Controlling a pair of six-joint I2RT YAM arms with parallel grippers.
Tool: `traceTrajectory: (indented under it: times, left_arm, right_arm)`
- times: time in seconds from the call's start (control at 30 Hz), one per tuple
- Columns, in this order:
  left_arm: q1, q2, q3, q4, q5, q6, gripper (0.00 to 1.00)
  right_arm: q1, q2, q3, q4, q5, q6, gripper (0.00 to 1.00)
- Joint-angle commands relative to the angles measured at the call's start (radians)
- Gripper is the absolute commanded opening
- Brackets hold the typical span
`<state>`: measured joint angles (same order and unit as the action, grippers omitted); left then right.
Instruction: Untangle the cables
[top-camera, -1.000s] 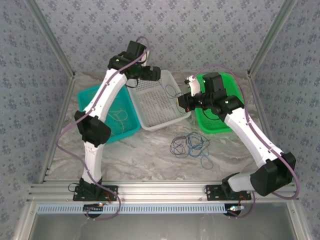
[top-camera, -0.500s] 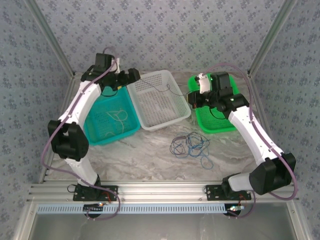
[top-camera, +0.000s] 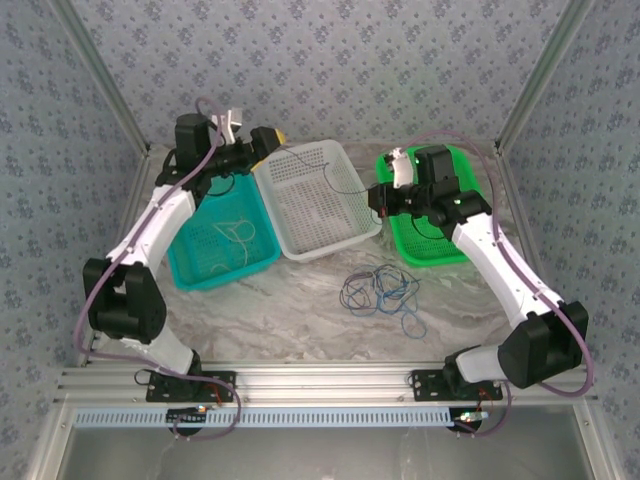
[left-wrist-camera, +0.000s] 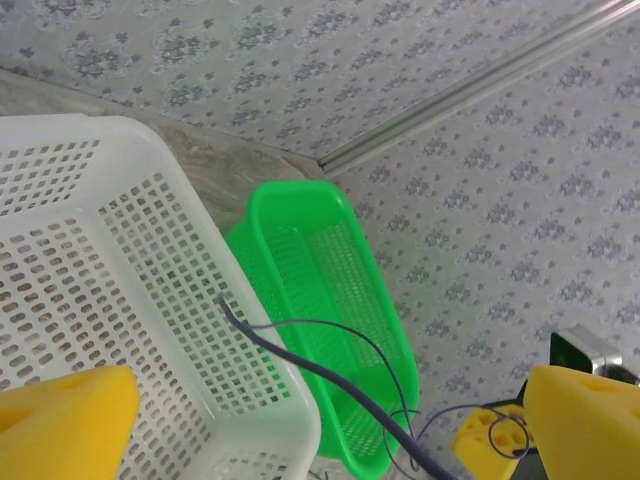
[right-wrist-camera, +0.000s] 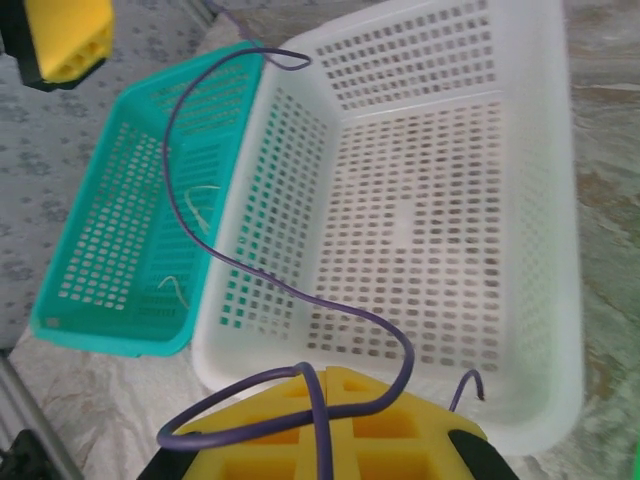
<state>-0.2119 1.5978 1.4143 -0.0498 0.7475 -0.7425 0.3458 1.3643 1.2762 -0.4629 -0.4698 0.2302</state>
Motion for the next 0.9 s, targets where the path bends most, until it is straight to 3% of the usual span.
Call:
traceTrajectory:
  times: [0.0,0.1,0.37,0.73,0.87]
  left_arm:
    - [-0.071,-0.072,0.016,-0.007,0.013,0.122,0.99]
    - [-0.099,-0.076,0.003,-0.028,0.021,0.097,0.96]
    - [-0.16,-0.142,-0.152,0.146,-0.013,-0.061,0.94]
    - [-0.269,-0.09,-0.162,0.216,-0.049,-0.167,0.92]
    - [-0.283,-0.079,-0.164,0.22,-0.073,-0.175,0.87]
  right_arm:
    - [0.031,0.004,0.006,0.073,-0.099,0.021,0.0]
    - [0.04,0.003,0.001,0.111,-0.065,0.034,0.0]
    - [0.069,-0.025,-0.055,0.293,-0.026,0.059,0.0]
    - [0.124,-0.047,-0.075,0.412,0.062,0.063,0.0]
    - [0.134,-0.049,-0.075,0.437,0.062,0.068,0.0]
